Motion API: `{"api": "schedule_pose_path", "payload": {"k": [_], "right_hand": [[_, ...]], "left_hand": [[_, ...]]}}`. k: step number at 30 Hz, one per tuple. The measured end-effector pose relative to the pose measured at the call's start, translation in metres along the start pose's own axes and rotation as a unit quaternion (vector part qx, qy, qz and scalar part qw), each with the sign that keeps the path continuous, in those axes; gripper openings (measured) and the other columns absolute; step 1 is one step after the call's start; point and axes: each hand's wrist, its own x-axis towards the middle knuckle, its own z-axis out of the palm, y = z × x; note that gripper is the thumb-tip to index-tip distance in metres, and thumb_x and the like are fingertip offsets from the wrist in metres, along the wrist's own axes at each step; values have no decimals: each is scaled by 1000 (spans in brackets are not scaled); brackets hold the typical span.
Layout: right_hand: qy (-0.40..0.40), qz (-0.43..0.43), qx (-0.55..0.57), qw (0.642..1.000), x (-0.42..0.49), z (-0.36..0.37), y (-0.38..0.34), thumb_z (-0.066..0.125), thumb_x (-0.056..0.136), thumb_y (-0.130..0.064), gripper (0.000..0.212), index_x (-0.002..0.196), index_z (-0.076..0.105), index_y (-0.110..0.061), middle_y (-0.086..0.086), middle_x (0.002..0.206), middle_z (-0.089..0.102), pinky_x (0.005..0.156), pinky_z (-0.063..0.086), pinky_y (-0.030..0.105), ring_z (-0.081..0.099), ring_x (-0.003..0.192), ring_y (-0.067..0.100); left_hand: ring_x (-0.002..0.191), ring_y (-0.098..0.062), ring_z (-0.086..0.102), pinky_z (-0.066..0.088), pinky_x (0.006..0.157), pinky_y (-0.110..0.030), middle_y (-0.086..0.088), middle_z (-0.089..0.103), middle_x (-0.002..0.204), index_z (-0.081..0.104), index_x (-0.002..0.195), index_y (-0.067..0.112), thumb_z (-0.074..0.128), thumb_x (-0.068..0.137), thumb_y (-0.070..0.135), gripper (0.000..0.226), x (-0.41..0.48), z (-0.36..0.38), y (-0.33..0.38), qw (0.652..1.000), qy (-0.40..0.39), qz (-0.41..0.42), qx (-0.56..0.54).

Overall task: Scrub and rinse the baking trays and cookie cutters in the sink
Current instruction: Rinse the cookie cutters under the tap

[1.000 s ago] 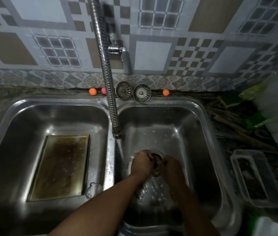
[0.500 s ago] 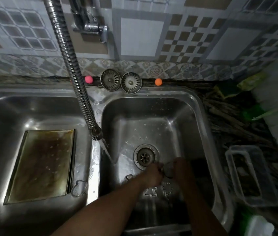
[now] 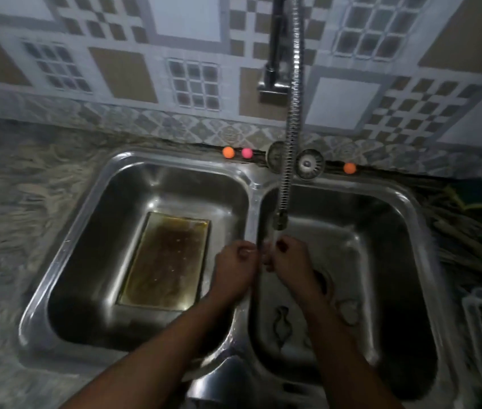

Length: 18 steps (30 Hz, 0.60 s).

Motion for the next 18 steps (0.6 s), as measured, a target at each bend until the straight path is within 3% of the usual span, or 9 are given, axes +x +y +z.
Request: {"api": "schedule_pose_path", "payload": {"k": [2, 5, 7, 9, 10, 12, 15, 18], "right_hand": [[-19, -32, -24, 999, 10, 25, 12, 58, 92, -8, 24, 69, 63, -14, 8, 60, 63, 55, 52, 26, 59, 47, 6], [-99, -65, -150, 982, 21, 70, 21, 55, 92, -10, 25, 70, 67, -12, 8, 69, 67, 65, 51, 26, 64, 61, 13], [-202, -83, -336, 916, 20, 92, 24, 54, 92, -12, 18, 89, 68, -3, 14, 92, 68, 78, 50, 27, 65, 85, 23], [-287, -90, -478, 825, 19, 110, 26, 59, 91, -11, 19, 105, 61, 1, 18, 111, 62, 87, 49, 33, 61, 102, 31], [-311, -78, -499, 805, 17, 118, 26, 59, 91, -10, 23, 111, 58, 1, 18, 117, 60, 87, 48, 34, 60, 107, 32], [-350, -63, -520, 776, 16, 128, 28, 54, 95, -13, 31, 124, 53, -2, 18, 130, 56, 93, 46, 37, 56, 116, 32], [-396, -38, -552, 733, 17, 138, 35, 47, 99, -17, 39, 134, 47, 0, 19, 140, 49, 101, 40, 38, 50, 125, 33], [-396, -41, -559, 727, 19, 141, 36, 51, 97, -17, 42, 135, 45, 0, 19, 139, 50, 100, 41, 37, 50, 124, 33]], "left_hand": [[73, -14, 65, 51, 68, -29, 0, 71, 81, 69, 83, 19, 51, 75, 41, 30, 1, -38, -27, 993, 3, 8, 117], [86, -21, 65, 52, 77, -35, -9, 71, 97, 71, 93, 16, 61, 82, 42, 30, 0, -65, -74, 944, -141, -63, 290], [98, -26, 65, 47, 75, -32, -12, 67, 111, 67, 108, 13, 58, 90, 42, 35, -8, -63, -94, 884, -240, -105, 386], [116, -30, 59, 46, 88, -35, -16, 59, 130, 58, 126, 11, 50, 96, 42, 44, -16, -58, -105, 870, -288, -129, 378], [126, -30, 52, 43, 99, -37, -17, 52, 140, 50, 137, 11, 45, 99, 39, 47, -20, -55, -107, 872, -299, -139, 362], [137, -29, 41, 32, 113, -40, -16, 39, 151, 35, 148, 10, 39, 103, 29, 49, -25, -52, -113, 867, -308, -161, 357], [142, -31, 32, 24, 117, -39, -18, 28, 157, 24, 152, 7, 36, 105, 22, 51, -27, -54, -121, 846, -353, -192, 351], [132, -32, 46, 37, 110, -40, -19, 46, 145, 43, 142, 1, 42, 101, 16, 44, -26, -56, -117, 834, -346, -207, 376]]}}
